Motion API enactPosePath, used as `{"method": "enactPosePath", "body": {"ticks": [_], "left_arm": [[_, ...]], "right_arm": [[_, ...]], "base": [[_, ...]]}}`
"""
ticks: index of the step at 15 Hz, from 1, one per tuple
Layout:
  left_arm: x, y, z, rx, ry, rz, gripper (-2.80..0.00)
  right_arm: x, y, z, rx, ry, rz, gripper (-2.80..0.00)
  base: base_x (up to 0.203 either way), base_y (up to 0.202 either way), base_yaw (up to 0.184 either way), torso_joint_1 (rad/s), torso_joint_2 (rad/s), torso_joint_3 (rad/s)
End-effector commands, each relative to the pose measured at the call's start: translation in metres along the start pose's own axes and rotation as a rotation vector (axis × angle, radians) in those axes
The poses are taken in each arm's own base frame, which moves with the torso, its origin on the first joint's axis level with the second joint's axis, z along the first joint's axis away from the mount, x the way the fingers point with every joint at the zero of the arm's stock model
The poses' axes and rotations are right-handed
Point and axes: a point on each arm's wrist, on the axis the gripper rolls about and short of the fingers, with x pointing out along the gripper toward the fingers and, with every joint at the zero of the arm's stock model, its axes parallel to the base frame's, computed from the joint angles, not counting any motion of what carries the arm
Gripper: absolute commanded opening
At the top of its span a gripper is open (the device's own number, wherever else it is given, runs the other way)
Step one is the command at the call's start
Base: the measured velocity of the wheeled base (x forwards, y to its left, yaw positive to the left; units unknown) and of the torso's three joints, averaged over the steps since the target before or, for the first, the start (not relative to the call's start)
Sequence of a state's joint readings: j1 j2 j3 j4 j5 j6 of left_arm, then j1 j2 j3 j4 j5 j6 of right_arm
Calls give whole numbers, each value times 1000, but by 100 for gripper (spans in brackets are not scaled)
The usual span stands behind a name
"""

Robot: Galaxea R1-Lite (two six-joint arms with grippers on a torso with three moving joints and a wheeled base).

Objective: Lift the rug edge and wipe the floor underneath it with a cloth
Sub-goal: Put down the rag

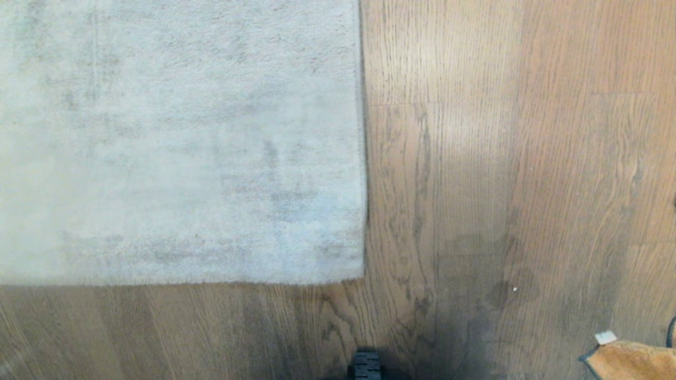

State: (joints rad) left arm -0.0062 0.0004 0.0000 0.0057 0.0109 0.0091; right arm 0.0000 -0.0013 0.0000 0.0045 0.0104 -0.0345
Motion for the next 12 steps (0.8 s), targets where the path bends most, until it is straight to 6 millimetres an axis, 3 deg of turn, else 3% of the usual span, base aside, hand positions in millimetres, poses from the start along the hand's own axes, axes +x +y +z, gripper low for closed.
{"method": "enactPosePath", "body": {"ticks": [1, 12], "left_arm": [[0, 0, 0, -11, -1, 1, -280], [0, 0, 0, -11, -1, 1, -280]], "right_arm": [[0, 0, 0, -1, 1, 0, -280], [0, 0, 0, -1, 1, 1, -280]], "base": [[0, 0, 0, 0, 0, 0], [0, 0, 0, 0, 0, 0]]}}
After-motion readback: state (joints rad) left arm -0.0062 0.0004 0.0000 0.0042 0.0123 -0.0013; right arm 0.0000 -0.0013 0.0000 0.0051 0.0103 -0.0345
